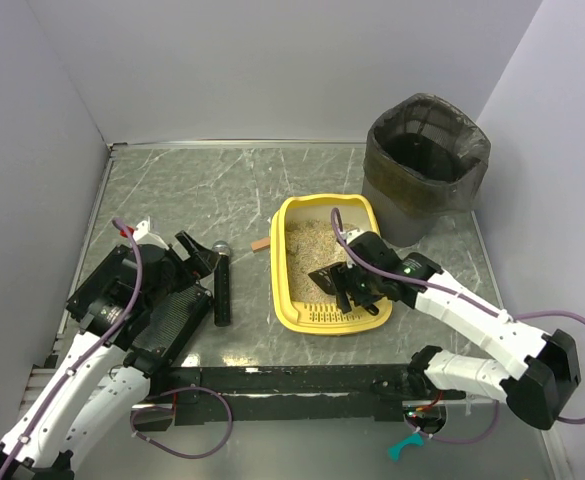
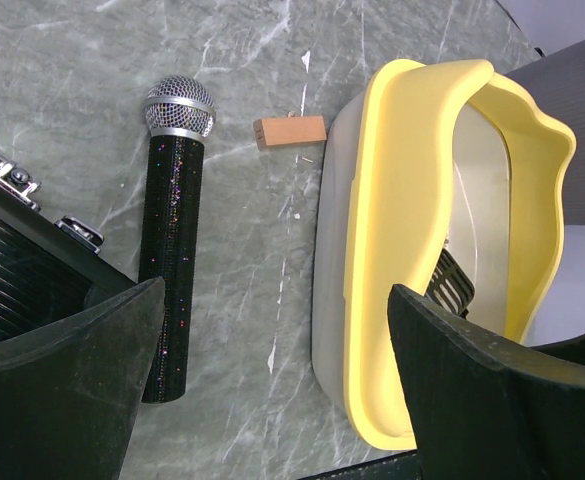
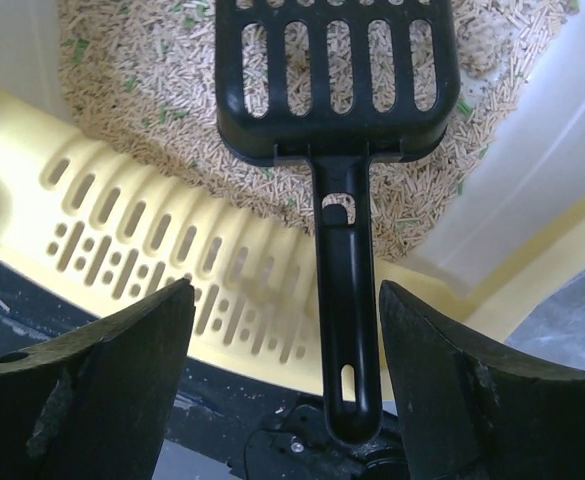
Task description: Clean the litter box
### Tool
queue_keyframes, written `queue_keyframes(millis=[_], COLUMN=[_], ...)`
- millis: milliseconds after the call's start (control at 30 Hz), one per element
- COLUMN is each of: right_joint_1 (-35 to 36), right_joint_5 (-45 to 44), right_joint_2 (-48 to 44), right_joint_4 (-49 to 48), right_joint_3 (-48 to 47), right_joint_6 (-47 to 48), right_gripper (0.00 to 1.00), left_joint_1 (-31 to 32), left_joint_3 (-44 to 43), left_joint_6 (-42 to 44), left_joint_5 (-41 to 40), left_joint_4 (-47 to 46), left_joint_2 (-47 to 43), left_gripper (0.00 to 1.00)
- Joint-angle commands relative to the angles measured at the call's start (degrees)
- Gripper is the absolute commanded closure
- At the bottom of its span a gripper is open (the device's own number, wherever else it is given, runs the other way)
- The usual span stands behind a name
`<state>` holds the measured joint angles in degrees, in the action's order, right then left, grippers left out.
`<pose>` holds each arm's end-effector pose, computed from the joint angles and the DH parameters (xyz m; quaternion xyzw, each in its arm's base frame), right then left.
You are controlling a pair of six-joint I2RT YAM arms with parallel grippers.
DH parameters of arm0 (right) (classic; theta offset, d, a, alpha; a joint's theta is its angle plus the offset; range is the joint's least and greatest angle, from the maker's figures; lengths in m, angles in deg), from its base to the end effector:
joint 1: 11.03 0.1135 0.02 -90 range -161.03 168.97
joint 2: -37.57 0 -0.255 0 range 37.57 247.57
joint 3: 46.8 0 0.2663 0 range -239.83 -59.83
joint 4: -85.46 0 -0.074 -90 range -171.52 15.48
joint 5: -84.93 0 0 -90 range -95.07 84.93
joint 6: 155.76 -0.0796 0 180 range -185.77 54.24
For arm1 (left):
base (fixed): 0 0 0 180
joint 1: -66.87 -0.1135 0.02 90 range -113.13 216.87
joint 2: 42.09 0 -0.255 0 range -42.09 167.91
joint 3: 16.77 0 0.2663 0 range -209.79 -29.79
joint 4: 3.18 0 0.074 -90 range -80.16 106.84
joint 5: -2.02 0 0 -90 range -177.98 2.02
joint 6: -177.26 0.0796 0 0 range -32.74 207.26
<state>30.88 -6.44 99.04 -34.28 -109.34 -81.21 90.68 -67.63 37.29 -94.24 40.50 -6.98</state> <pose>0.1822 0.1610 0.2106 -0.2175 0.9391 0.1174 0.2386 0.1892 -0.0740 0.2607 -0.2210 0.8270 -0.2716 0.4398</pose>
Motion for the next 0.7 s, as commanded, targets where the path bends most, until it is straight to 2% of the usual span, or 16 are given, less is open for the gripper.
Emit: queue_keyframes(millis=[0, 200, 433, 600, 667], right_joint_1=[0.54, 0.54, 0.54, 0.45, 0.45], right_joint_5=[-4.42, -10.75, -11.03, -9.27, -9.35], right_joint_2=[3.30, 6.46, 10.85, 11.56, 12.18], right_joint_4=[1.45, -3.38, -5.50, -6.11, -5.41], right_joint_3=[-2.87, -3.13, -1.90, -0.67, -1.11], right_joint_6=[-3.10, -5.12, -6.00, -6.97, -7.58], right_gripper=[0.20, 0.25, 0.27, 0.34, 0.44], left_joint_1=[-0.08, -0.08, -0.08, -0.17, -0.08], left_joint_3=[-1.44, -1.09, -1.79, -1.71, -1.97], left_joint_6=[1.28, 0.85, 1.11, 1.11, 1.20], left_joint_5=[0.11, 0.11, 0.29, 0.11, 0.29], left_joint_4=[-1.83, -1.74, -1.30, -1.56, -1.91], left_joint_2=[-0.13, -1.19, -1.98, -2.59, -2.33], left_gripper=[0.03, 0.03, 0.03, 0.03, 0.03])
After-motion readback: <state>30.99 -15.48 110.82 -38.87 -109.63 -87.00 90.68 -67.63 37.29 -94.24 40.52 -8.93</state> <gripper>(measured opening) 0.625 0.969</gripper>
